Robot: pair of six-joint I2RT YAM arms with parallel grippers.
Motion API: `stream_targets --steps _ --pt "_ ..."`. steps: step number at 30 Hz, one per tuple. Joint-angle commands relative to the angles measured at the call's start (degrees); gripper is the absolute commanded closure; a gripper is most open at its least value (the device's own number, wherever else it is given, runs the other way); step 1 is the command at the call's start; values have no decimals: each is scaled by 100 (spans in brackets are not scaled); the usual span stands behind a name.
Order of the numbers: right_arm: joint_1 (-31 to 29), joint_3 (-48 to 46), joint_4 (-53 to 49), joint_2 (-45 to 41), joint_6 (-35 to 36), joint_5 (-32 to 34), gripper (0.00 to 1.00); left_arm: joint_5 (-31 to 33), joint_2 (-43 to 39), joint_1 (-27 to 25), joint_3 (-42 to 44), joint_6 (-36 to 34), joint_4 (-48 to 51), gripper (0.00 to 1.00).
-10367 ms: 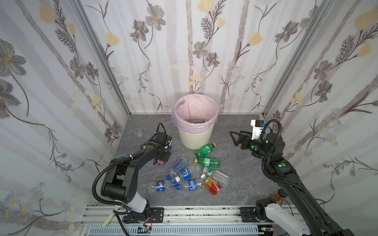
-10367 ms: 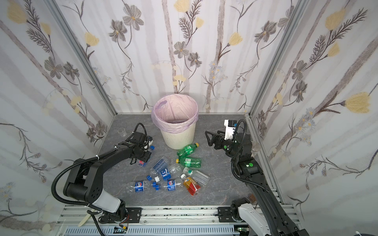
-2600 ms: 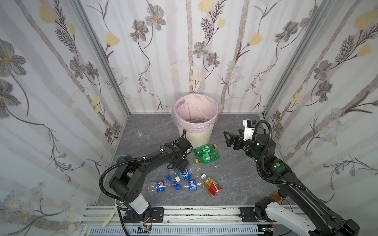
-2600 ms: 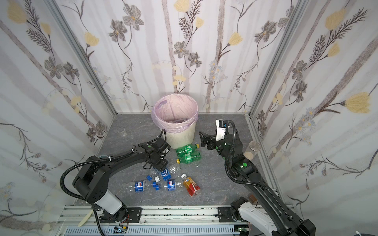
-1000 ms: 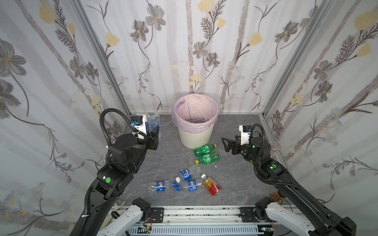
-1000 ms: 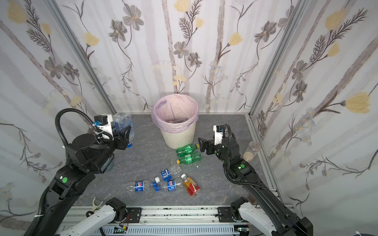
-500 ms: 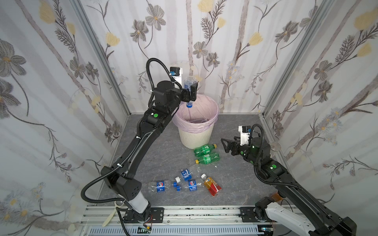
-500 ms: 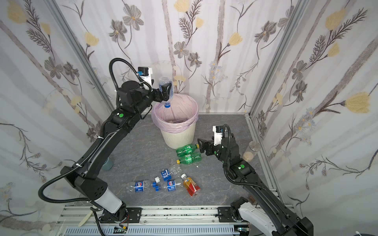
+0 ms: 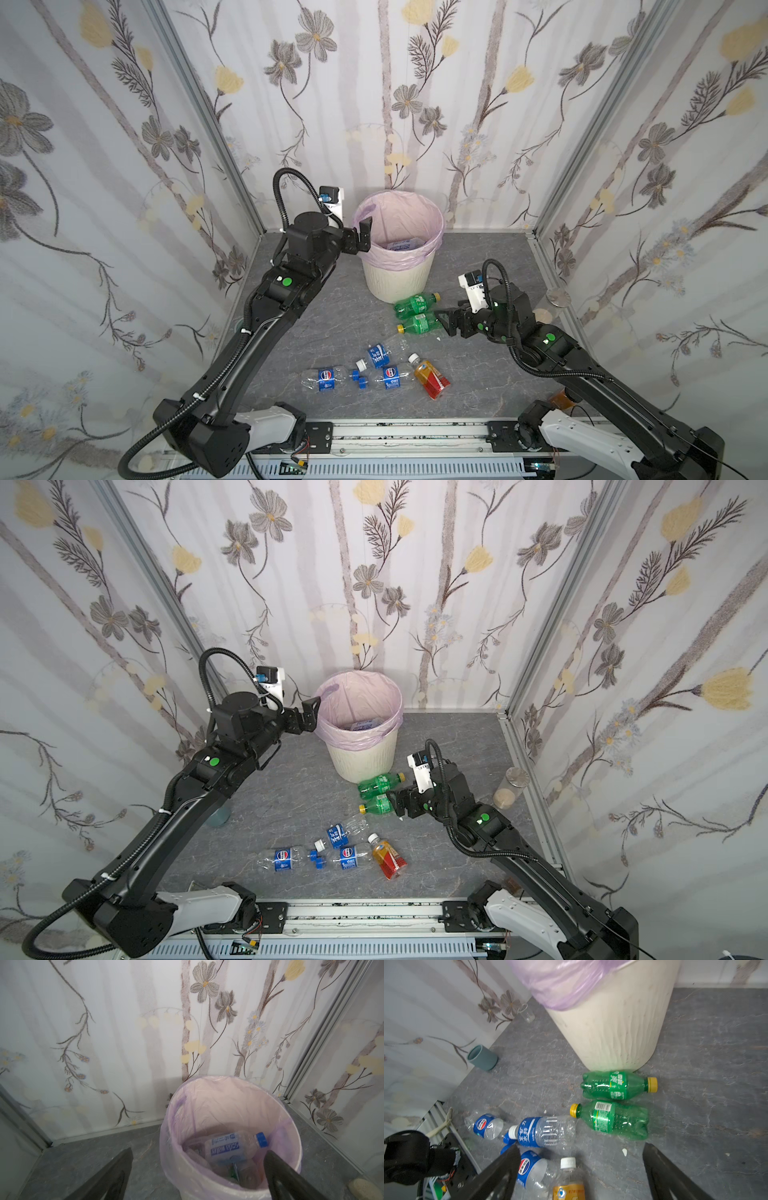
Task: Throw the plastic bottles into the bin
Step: 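Lower the right gripper onto the orange-labelled tea bottle while the left arm withdraws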
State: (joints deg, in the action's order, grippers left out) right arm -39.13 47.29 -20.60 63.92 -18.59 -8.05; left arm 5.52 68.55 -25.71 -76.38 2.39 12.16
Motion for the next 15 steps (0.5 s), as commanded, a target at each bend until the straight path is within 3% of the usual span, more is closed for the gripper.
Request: stream_targets --steps 1,5,7,15 --pt "-306 44 -851 184 -108 -150 8 185 -612 137 728 99 20 0" --pt "-585 -114 -1046 402 -414 -203 8 112 -1322 281 1549 107 320 0" --pt "-679 -363 -751 442 -672 -575 10 68 -1569 312 1870 136 475 0" --pt "-1260 -849 -582 1163 -1091 -767 14 -7 -2008 355 2599 222 770 0"
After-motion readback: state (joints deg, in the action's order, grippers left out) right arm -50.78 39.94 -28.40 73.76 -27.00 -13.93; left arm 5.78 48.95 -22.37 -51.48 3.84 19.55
